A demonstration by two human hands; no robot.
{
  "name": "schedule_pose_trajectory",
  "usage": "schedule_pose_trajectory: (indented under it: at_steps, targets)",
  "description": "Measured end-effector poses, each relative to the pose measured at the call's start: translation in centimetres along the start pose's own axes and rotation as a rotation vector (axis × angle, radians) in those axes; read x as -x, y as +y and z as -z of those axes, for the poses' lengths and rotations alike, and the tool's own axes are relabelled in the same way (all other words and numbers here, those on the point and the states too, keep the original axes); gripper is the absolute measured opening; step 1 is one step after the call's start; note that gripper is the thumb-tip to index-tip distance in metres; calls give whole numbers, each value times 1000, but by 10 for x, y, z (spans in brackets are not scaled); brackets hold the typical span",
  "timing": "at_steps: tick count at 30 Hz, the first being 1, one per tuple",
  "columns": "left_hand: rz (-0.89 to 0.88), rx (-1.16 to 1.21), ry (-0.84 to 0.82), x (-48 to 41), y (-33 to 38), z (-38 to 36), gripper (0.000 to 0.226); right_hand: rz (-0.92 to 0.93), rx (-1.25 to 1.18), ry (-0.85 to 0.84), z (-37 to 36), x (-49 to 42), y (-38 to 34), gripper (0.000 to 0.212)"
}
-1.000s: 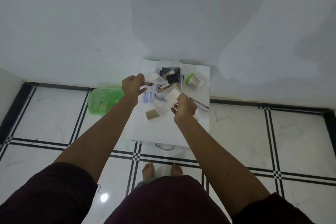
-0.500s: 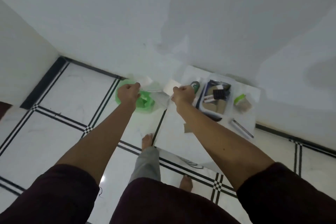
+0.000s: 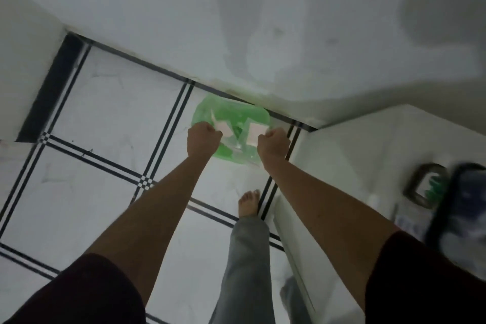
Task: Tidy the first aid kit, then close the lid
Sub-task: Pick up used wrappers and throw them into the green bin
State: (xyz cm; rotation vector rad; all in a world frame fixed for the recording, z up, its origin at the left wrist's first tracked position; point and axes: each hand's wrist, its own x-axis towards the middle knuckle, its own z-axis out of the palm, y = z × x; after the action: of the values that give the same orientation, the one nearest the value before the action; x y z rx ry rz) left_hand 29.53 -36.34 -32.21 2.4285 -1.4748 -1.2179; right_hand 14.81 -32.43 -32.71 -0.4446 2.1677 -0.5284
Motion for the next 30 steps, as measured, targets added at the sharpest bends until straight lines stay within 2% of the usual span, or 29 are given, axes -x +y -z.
schedule_pose_trajectory:
  at_steps: [2, 5, 7, 9, 13, 17, 20, 26, 30]
  targets:
    - [13, -102, -24, -36, -12, -21, 22, -28, 32, -21, -33, -23, 6, 7]
    - [-45, -315, -174, -64, -26, -44, 11, -41, 113, -84, -66, -45, 14, 20]
    - [-94, -365, -277, -67, -35, -52, 34, 3, 192, -129, -74, -45, 21, 27]
    - [-136, -350, -264, -61, -40, -54, 43, 80, 247, -144, -72, -37, 31, 26]
    - [-229, -364, -210, -26, -33, -51, 39, 280, 282, -110, -45, -10, 48, 22]
    - [-398, -355, -110, 49, 12, -38, 36, 527, 202, -75, 15, 21, 56, 25]
    - [-546, -332, -35, 124, 59, -23, 36, 696, 196, 3, 89, 50, 56, 25]
    - [-815, -280, 90, 296, 148, -7, 34, 903, 76, 198, 265, 127, 60, 23]
    - [-955, -237, 110, 388, 181, -20, 31, 916, 34, 271, 356, 155, 88, 22]
